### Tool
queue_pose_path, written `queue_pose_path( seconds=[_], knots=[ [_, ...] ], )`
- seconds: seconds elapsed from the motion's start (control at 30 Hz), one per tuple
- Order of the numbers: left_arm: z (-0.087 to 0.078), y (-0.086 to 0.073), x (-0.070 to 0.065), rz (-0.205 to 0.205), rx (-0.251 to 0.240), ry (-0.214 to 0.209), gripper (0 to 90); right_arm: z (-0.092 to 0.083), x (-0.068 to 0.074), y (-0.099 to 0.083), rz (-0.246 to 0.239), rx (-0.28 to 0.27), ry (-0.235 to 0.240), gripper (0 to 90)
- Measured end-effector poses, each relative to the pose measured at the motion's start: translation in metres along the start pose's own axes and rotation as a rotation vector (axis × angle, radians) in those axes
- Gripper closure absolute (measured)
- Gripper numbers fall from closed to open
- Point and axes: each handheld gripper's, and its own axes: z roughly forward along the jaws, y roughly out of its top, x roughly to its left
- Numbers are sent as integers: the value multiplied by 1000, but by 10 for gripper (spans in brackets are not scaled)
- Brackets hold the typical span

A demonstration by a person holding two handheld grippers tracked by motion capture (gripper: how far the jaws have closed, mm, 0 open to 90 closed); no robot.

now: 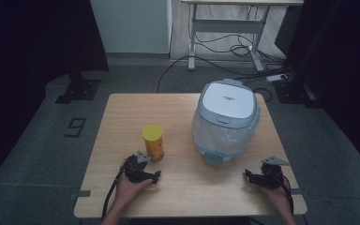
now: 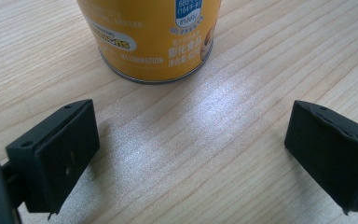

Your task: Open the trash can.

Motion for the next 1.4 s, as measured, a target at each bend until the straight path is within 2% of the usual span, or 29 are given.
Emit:
queue_pose_path(
  seconds=[0.23,0.53,0.67,0.77,0.8,0.83,0.9,1.0,1.03,1.13,1.23,1.27,1.3,1.37,1.4],
  knots=[
    [0,0,0,0,0,0,28,0,0,0,1,-3,1,134],
    [0,0,0,5,0,-6,28,-2,1,-1,10,-15,-9,226],
    [0,0,1,7,0,-7,29,-6,-1,-1,16,-41,-19,265],
    [0,0,1,9,0,-9,28,-14,-3,2,51,-92,-13,318],
    [0,0,1,9,-1,-9,28,-20,-3,4,69,-125,-4,354],
    [0,0,1,9,-1,-9,28,-20,-3,4,69,-125,-4,354],
    [0,0,1,9,-1,-10,28,-31,-4,7,83,-169,22,397],
    [0,1,1,10,-1,-11,28,-38,-5,10,92,-194,51,406],
    [0,1,1,10,-1,-11,28,-45,-5,12,101,-223,75,434],
    [0,1,1,10,0,-11,28,-53,-4,15,105,-250,97,472],
    [0,0,1,11,0,-11,28,-65,-3,19,110,-289,124,555],
    [0,0,1,10,-1,-11,28,-73,-4,22,125,-320,150,625],
    [0,0,1,10,-1,-11,28,-73,-4,22,125,-320,150,625],
    [0,0,1,10,-1,-10,29,-84,-3,29,129,-338,183,701],
    [0,0,1,10,-1,-10,29,-84,-3,29,129,-338,183,701]
  ],
)
